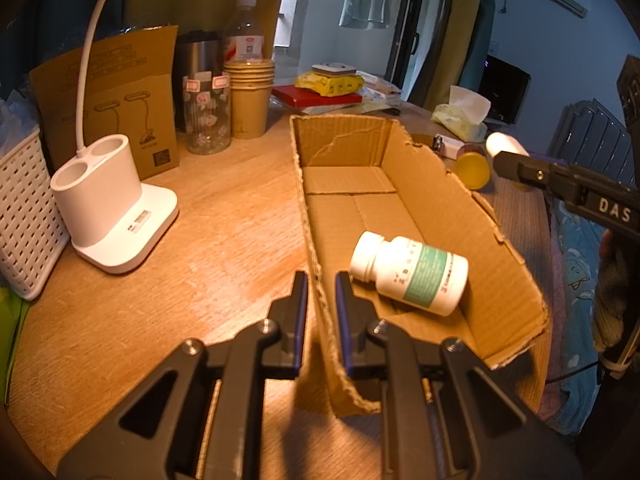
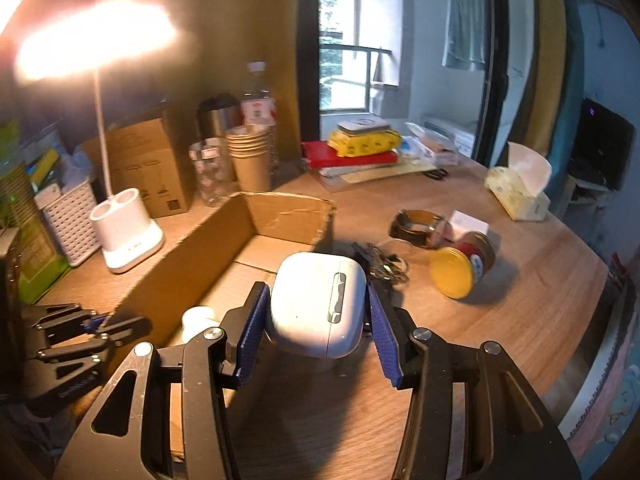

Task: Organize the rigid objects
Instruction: 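Carry the earbud case over the box with the right gripper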

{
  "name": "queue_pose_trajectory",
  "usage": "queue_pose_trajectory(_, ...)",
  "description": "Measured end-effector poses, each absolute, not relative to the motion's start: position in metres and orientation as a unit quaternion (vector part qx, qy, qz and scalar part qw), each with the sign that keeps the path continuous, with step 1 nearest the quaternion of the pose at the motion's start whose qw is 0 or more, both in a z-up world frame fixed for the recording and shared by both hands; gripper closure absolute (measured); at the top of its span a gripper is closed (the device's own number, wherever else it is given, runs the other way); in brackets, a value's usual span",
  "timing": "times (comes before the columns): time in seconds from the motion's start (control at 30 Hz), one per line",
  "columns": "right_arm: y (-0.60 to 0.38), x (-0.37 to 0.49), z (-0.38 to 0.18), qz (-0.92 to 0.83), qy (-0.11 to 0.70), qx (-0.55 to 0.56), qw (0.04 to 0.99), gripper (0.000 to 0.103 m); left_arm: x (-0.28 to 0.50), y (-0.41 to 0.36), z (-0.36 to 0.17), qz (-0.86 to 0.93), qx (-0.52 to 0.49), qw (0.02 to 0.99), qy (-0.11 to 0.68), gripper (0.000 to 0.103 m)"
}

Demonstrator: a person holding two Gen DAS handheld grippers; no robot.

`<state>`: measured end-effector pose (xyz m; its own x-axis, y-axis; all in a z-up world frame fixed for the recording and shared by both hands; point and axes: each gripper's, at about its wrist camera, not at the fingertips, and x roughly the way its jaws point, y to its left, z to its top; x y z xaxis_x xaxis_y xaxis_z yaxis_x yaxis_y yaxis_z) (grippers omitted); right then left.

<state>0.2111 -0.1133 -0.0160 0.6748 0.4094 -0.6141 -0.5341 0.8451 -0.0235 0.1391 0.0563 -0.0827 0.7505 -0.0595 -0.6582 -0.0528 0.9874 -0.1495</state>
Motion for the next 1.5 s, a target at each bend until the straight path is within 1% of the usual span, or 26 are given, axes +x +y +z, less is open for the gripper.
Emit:
queue_pose_trajectory(0.4,-0.078,0.199,-0.018,0.298,0.305,-0.121,0.896,0.051,0.139,0.057,-0.083,-0.002,-0.079,0.932,0.353,0.088)
queue_pose_trajectory(0.73,-0.05,0.2,-0.035,0.302,0.31,-0.164,0.886,0.051,0.139,0.056,-0.083,-0.002,-0.079,0.932,0.353,0.088)
queue_pose_trajectory(1.17,-0.039,0.204,-0.058,0.28,0.325,-0.224,0.875,0.051,0.139,0.056,-0.083,-0.003,-0.078,0.932,0.353,0.088)
queue_pose_trajectory(1.5,-0.039,0.201,-0.06,0.29,0.344,-0.219,0.866,0.051,0.139,0.059,-0.08,-0.002,-0.077,0.933,0.352,0.088)
